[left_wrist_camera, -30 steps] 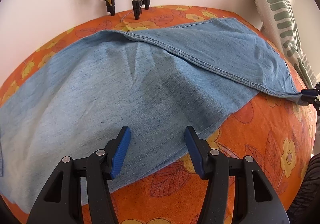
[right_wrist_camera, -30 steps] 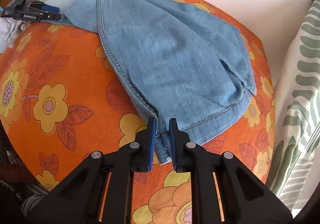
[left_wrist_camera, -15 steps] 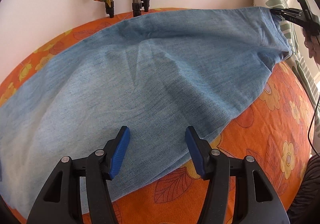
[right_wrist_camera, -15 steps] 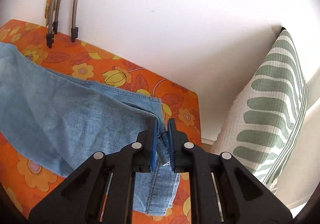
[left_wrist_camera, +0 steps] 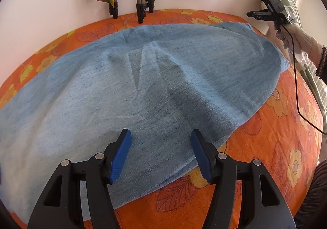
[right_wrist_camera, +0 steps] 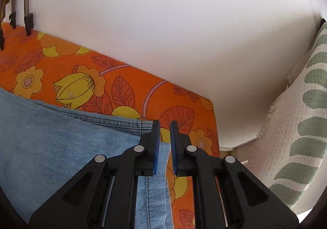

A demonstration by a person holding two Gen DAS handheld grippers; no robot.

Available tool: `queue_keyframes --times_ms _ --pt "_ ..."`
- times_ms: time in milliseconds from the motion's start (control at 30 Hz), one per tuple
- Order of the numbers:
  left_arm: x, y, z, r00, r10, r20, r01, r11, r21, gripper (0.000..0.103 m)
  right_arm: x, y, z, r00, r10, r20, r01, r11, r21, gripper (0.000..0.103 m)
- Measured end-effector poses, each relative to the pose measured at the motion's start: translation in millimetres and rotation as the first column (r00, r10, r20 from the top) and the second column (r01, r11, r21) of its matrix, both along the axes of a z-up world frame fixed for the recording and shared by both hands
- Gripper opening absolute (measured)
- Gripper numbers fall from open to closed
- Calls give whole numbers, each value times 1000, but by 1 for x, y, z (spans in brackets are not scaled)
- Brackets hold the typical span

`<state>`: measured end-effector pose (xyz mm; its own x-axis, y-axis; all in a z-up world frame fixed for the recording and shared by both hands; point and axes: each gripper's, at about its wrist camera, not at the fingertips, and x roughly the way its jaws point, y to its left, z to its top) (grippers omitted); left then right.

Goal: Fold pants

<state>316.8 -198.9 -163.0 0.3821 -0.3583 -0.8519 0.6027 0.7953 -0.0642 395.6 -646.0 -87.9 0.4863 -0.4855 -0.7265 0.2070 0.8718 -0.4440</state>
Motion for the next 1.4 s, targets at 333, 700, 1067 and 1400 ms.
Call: queue_keyframes --times_ms 333,700,1067,1400 --pt "1 -15 28 998 -46 41 45 998 40 61 -124 -75 30 970 -216 116 149 894 422 64" --pt "45 -131 86 980 -166 111 168 986 -2 61 -125 -100 15 971 -209 120 113 834 539 63" --pt "93 -179 37 989 -130 68 129 992 18 61 -45 -111 -10 973 -196 119 84 787 612 58" --pt "106 -159 2 997 -73 34 72 997 30 62 -9 -100 -28 982 -175 69 104 812 574 10"
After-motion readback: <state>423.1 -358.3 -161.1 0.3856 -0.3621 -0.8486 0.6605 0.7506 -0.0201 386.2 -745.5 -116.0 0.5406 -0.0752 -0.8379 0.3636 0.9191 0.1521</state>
